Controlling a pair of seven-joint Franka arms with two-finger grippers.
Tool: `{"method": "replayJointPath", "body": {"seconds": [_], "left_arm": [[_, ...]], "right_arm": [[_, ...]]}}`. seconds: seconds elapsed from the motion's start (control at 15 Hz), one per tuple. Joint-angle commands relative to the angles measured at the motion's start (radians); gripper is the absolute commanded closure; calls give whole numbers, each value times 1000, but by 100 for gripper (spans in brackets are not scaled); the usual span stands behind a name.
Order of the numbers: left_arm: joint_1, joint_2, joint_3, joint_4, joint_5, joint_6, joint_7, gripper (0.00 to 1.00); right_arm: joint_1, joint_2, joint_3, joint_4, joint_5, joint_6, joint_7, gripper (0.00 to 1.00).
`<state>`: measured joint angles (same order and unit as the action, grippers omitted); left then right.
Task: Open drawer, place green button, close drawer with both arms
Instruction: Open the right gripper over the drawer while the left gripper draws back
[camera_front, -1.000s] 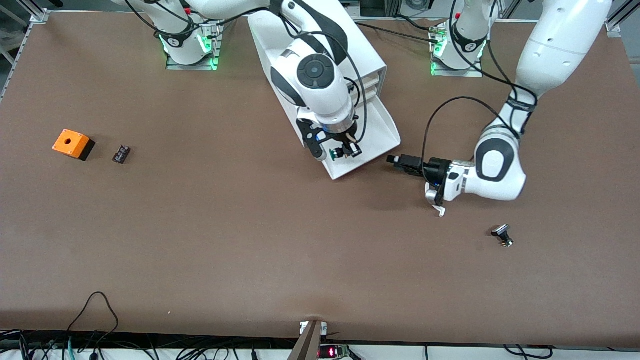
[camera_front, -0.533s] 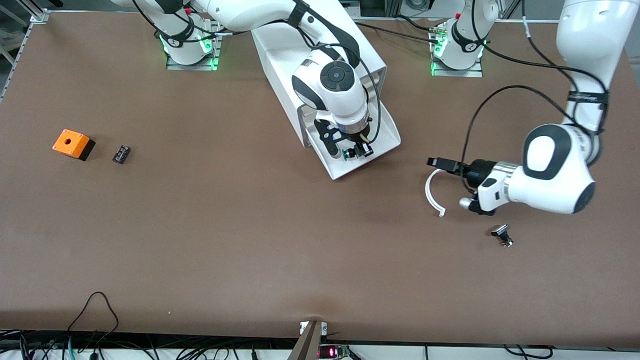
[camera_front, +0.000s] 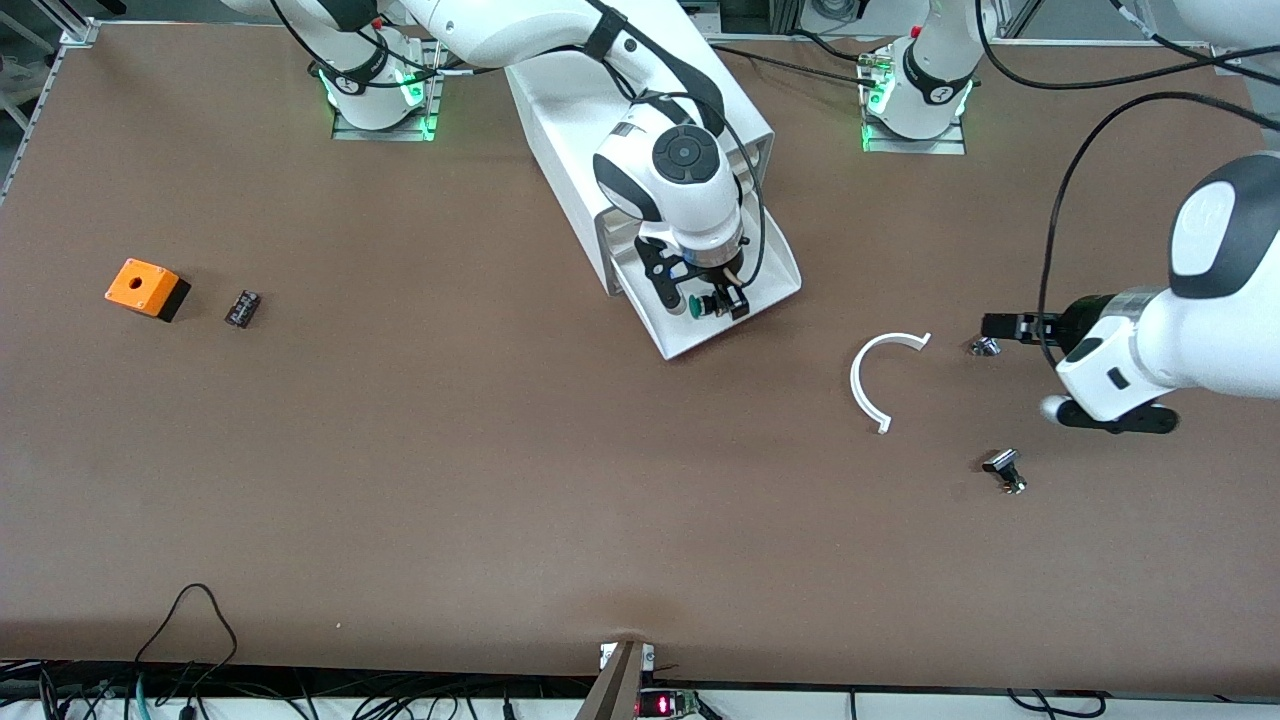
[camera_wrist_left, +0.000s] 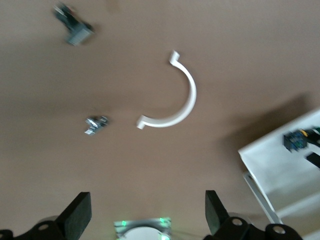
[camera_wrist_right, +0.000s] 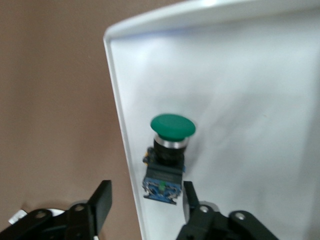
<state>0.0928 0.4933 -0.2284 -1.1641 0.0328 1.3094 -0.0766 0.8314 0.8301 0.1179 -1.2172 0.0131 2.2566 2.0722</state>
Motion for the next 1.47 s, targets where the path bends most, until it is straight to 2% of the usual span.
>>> {"method": "replayJointPath", "body": {"seconds": [0.0,0.13,0.4,0.73,0.93,1.07,1.27,1.4], "left_arm": [[-22,30,18,104,49,-22,-17,0],[-24,34,23,116,47,19,-19,0],[-22,34,21,112,44,22,-43,0],[-28,36,21,95,36,21,-236,0],[-30,28,-6,26,32,27,-379,0],[-30,28,-22,-6,33,46,-393,1],[-42,22,-22,-58,33,114,-429,1],[-68,25,-22,-127,35,230,-485,2]], "right_arm": [[-1,-17,-50,31,-18,-48,-19,0],[-49,-54,-54,62,-13,-69,-59,0],[-136,-129,-58,42,-1,-129,-246,0],[-282,-203,-58,39,47,-253,-524,0],[-362,-255,-58,-8,50,-264,-660,0],[-406,-296,-60,-56,102,-267,-792,0],[-465,-354,-67,-111,113,-320,-998,0],[-475,-381,-101,-114,111,-379,-1111,0]]}}
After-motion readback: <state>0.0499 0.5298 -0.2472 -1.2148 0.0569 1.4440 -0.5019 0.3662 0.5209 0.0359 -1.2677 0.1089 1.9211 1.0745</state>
